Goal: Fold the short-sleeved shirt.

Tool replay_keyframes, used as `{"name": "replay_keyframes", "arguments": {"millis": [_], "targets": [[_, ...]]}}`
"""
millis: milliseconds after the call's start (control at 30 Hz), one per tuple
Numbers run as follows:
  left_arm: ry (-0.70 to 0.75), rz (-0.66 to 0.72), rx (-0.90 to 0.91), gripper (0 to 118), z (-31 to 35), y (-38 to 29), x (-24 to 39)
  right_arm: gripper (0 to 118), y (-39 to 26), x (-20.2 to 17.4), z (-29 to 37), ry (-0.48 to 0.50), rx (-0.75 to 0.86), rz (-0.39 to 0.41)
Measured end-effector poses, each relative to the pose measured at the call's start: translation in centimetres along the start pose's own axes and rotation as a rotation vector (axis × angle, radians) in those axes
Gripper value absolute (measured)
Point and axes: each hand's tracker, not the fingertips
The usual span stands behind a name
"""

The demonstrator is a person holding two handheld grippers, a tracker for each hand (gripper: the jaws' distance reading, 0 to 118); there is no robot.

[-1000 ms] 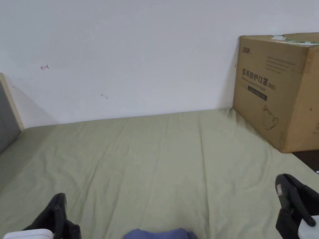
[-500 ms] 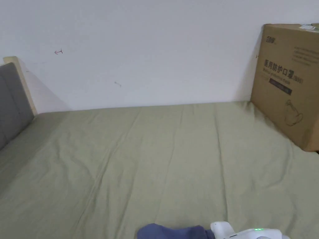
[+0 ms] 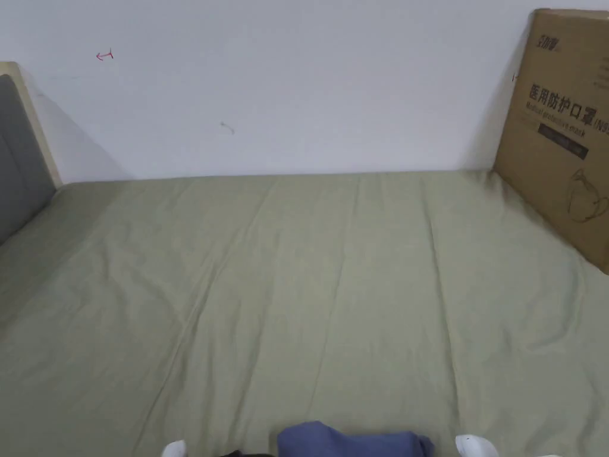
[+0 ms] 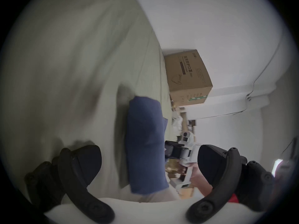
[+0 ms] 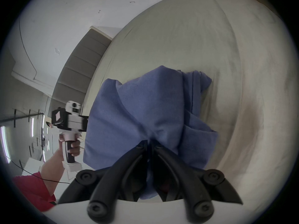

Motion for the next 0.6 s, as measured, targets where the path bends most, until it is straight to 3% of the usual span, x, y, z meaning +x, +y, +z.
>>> {"name": "replay_keyframes", "arguments": {"millis": [67,133,167,233,267,300,367,500,600], "targets": [[-0.069,0.044,-0.092,118,-3.1,0.5,-0.2,6,-0.3,0.4,0.0,0.019,0.018,-0.066],[-0.082,-0.025,-0.138,110,-5.6,0.4,1.1,6,-0.6,0.5,0.0,0.025,0.029,-0.083],[0.000,-0.069,-0.141,94,-6.6,0.4,1.3,6,-0.7,0.5,0.0,0.024,0.032,-0.080],[0.217,-0.137,-0.110,23,-7.7,-0.3,1.4,6,-0.9,0.2,0.0,0.015,0.039,-0.079],[0.323,-0.142,-0.082,22,-7.9,-0.9,0.9,6,-0.9,-0.1,0.1,-0.013,0.045,-0.098],[0.160,-0.086,-0.042,22,-7.4,-1.3,0.4,6,-1.0,-0.5,0.2,-0.011,0.051,-0.123],[0.178,-0.109,-0.046,22,-6.1,-1.7,1.4,6,-1.3,-1.5,0.6,-0.030,0.069,-0.113],[0.237,-0.291,-0.086,21,-3.1,-1.0,5.5,6,-1.9,-4.6,2.4,-0.122,0.112,0.027],[0.385,-0.398,-0.120,21,1.5,1.2,8.0,6,-2.4,-6.6,4.2,-0.120,0.120,0.120]]}}
